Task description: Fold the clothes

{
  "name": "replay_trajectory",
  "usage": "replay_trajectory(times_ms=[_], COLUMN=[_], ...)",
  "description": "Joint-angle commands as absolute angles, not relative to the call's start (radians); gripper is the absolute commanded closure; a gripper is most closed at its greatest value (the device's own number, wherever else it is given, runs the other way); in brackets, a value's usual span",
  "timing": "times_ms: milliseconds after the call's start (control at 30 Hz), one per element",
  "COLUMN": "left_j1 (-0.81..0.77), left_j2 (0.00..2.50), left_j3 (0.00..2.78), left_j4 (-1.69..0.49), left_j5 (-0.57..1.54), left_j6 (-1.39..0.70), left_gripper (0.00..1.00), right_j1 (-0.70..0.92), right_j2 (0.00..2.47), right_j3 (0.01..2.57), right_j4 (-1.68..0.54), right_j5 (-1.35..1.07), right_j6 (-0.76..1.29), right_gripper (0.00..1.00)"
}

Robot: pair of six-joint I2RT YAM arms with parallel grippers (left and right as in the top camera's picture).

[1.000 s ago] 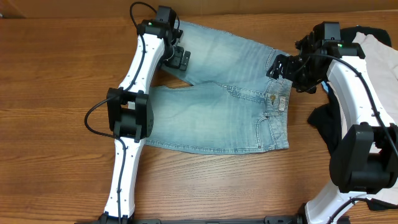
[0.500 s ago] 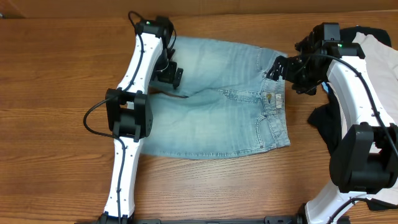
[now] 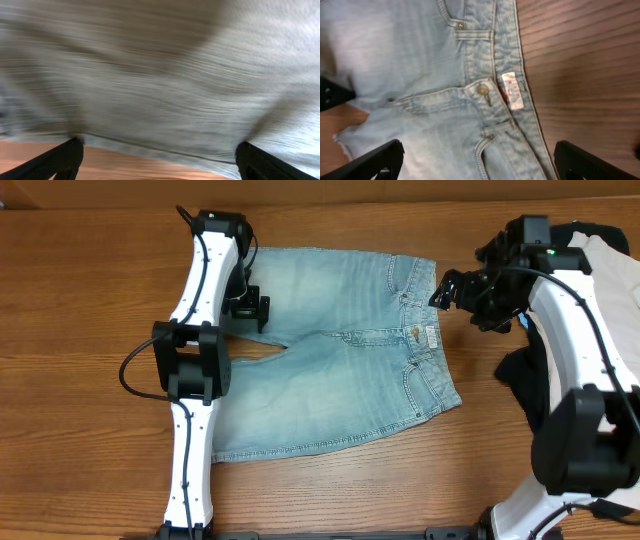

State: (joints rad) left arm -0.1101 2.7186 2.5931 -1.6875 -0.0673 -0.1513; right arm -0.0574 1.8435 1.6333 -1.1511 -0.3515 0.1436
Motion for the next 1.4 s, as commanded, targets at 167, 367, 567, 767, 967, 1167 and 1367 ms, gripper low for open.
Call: replay_trajectory(times_ms=[167, 367, 567, 767, 967, 1167, 1367], left_j1=[-0.102, -0.112, -0.187, -0.307, -0.384, -0.387, -0.387], left_j2=[2.273, 2.010, 1.829, 1.654, 1.407, 1.161, 1.078], left_j3=[2.624, 2.624, 2.619, 2.513, 2.124, 1.594, 1.134], left_j4=[-1.682, -1.689, -1.690, -1.690, -1.690, -1.688, -1.546], left_j5=[-0.080, -0.072, 0.000, -0.035, -0.164, -0.280, -0.226], left_j6=[-0.215, -0.283, -0.319, -0.371, -0.617, -1.088, -1.566], left_gripper=[0.00, 0.00, 0.00, 0.00, 0.00, 0.00, 0.00], right_j1=[-0.058, -0.058, -0.058, -0.058, -0.058, -0.058, -0.058], right_j2=[1.566, 1.414, 1.297, 1.187, 1.104, 1.107, 1.145], right_j3=[1.799, 1.821, 1.821, 1.820, 1.779, 1.697, 1.545], right_j4=[-1.291, -1.378, -1.511, -1.658, -1.686, -1.660, -1.563], right_j5=[-0.291, -0.292, -0.288, -0.280, -0.278, -0.278, -0.279], right_j6=[0.134, 0.169, 0.183, 0.183, 0.268, 0.278, 0.278], right_gripper=[0.00, 0.00, 0.00, 0.00, 0.00, 0.00, 0.00])
